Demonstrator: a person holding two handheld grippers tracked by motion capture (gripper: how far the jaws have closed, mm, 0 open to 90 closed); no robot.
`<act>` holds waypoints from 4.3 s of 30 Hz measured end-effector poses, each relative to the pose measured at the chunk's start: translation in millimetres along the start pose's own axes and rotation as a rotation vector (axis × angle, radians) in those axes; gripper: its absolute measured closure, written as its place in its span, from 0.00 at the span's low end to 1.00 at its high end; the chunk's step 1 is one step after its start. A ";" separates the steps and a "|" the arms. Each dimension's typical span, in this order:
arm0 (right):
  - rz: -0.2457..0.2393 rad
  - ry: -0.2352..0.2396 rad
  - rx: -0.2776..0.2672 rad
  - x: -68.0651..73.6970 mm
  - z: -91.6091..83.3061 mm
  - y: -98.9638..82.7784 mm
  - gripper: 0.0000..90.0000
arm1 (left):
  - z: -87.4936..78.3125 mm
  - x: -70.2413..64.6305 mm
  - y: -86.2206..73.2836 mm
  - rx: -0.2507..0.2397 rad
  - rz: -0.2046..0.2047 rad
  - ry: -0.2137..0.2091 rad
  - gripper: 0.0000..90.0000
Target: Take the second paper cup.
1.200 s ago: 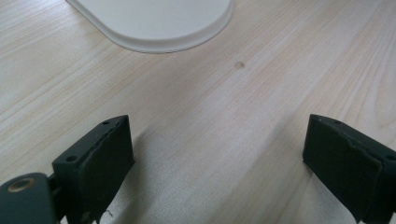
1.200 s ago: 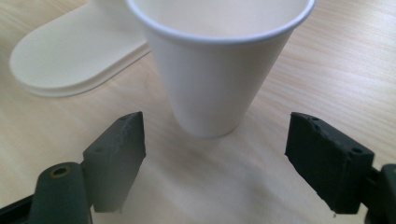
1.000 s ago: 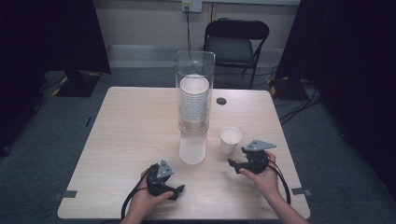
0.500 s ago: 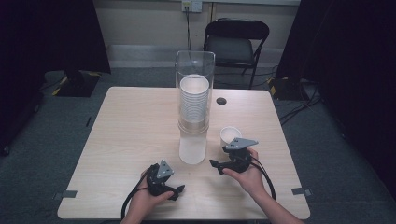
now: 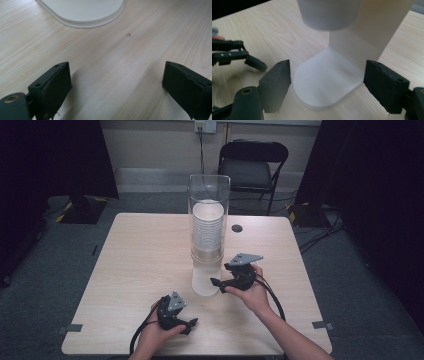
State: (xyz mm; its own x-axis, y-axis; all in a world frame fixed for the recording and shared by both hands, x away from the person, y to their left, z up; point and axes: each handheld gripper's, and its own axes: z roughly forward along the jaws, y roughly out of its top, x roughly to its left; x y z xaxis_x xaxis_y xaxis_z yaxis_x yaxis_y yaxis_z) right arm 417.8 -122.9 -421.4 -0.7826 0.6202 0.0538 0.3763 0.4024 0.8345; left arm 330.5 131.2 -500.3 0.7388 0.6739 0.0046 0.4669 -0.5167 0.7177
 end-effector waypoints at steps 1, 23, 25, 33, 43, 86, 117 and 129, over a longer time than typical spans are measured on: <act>-0.004 -0.001 -0.008 -1.0 1.1 3.6 0.24 | 0.0 0.0 0.0 0.000 0.000 0.000 0.09; 0.007 0.002 -0.108 0.2 19.0 35.5 0.38 | 0.0 0.0 0.0 0.000 0.000 0.000 0.09; -0.004 -0.006 -0.115 0.9 19.7 34.8 0.39 | 0.0 0.0 0.0 0.000 0.000 0.000 0.09; -0.041 -0.048 -0.165 6.1 21.9 24.6 0.41 | 0.2 -0.5 -0.2 -0.001 -0.006 -0.001 0.09; -0.058 -0.062 -0.160 8.4 26.7 18.1 0.42 | 0.3 -0.7 -0.3 -0.002 -0.010 -0.003 0.09; -0.032 -0.087 0.140 -6.6 -5.0 -89.3 0.41 | 0.1 -0.3 -0.3 -0.002 -0.003 -0.004 0.09; -0.066 -0.020 0.085 -0.4 -13.8 -100.0 0.41 | -5.6 1.4 22.0 -0.116 -0.074 0.006 0.25; -0.142 0.059 0.036 16.6 -12.1 -95.9 0.41 | -10.2 6.7 46.4 -0.162 -0.126 -0.039 0.23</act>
State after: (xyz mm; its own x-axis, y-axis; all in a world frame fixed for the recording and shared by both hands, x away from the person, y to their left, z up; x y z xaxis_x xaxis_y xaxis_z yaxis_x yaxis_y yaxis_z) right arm 362.7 -159.3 -493.9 -0.8565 0.5152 -0.0305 0.2765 0.5079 0.8158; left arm 352.1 117.1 -459.9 0.6992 0.7053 -0.1171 0.4748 -0.3356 0.8136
